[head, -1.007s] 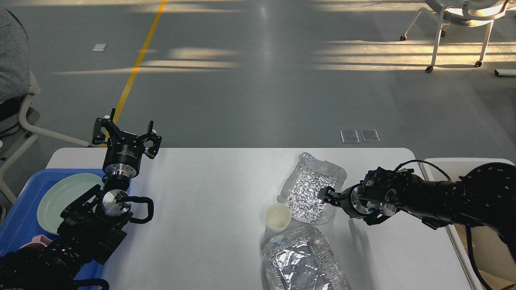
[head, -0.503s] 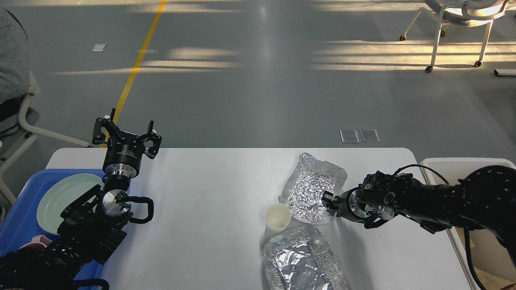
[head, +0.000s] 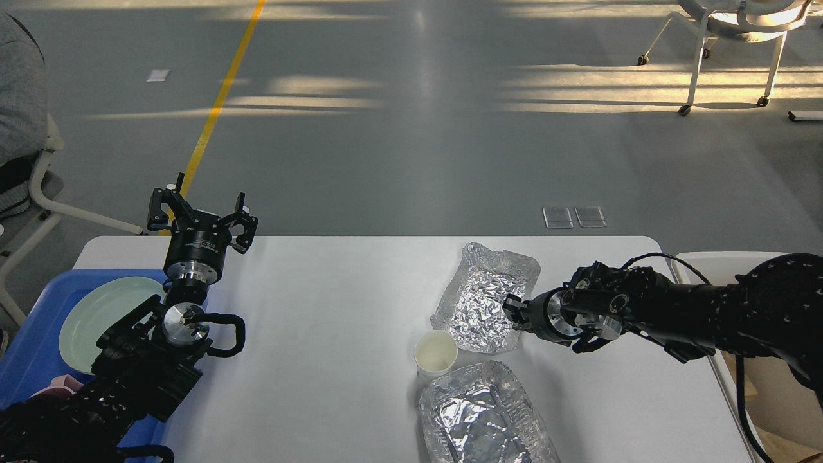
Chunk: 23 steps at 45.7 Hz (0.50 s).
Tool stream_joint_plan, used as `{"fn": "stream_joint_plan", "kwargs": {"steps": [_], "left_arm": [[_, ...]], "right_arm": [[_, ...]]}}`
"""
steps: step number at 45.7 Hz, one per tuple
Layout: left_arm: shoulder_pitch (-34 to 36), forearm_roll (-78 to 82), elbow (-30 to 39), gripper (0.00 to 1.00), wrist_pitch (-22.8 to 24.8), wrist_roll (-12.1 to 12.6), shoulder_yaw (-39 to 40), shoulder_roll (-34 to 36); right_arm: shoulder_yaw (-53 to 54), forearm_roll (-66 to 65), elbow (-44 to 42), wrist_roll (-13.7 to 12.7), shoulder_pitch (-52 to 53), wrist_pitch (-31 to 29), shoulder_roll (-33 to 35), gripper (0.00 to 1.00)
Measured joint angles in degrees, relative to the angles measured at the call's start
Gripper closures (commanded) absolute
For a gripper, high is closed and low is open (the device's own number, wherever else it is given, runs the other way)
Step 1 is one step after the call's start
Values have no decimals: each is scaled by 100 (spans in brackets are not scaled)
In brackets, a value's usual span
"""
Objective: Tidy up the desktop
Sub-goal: 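Lift the crumpled foil bundle high with the right gripper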
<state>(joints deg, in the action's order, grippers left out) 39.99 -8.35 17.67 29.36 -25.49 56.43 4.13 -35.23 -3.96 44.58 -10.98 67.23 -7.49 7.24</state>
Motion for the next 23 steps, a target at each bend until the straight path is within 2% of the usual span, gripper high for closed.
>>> {"fn": "stream_joint_plan", "kwargs": {"steps": [9,15,19,23], "left_arm": [[0,0,0,0,0,0,0,0],[0,0,0,0,0,0,0,0],[0,0,0,0,0,0,0,0],[0,0,0,0,0,0,0,0]], "right_arm": [[39,0,376,-11,585,-124,293,100],[48,1,718,-28,1201,-452,561,100],[51,0,964,-40,1688,-924,812,100],[56,0,1177,-43,2350,-1837,1163,100]]}}
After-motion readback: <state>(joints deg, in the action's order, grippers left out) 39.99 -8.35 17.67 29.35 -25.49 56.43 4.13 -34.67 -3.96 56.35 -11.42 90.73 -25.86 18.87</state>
